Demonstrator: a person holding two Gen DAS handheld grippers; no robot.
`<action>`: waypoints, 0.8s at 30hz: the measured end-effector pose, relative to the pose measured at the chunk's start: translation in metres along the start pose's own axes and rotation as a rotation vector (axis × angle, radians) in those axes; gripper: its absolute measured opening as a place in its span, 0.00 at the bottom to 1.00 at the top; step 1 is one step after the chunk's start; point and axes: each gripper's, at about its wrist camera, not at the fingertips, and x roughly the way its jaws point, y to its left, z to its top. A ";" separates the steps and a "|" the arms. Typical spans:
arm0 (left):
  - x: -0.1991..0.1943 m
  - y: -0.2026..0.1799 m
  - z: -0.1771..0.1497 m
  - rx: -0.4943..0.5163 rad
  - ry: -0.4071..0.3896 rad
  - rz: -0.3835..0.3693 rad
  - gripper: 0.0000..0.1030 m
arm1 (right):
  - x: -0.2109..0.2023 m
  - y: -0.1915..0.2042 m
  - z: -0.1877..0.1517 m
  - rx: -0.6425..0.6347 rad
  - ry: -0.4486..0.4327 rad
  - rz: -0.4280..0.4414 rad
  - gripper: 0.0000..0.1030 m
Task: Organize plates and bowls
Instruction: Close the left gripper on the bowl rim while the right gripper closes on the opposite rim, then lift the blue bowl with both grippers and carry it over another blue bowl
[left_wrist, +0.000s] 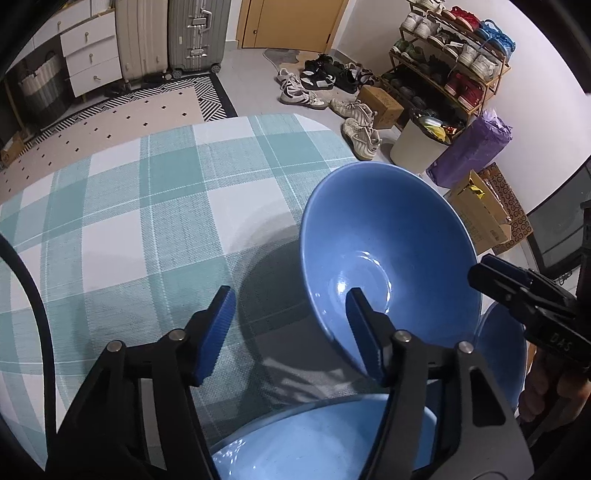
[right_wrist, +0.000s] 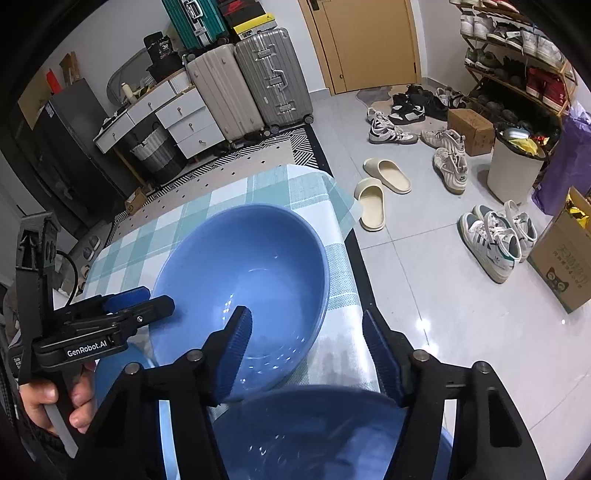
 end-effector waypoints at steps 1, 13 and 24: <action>0.002 0.000 0.001 -0.002 0.002 -0.001 0.53 | 0.001 0.000 0.000 -0.003 0.001 -0.005 0.55; 0.014 -0.002 0.002 -0.006 0.012 -0.049 0.25 | 0.012 -0.001 -0.001 -0.018 0.017 -0.016 0.28; 0.011 -0.015 -0.001 0.034 -0.006 -0.044 0.12 | 0.013 0.001 -0.003 -0.025 0.013 -0.019 0.14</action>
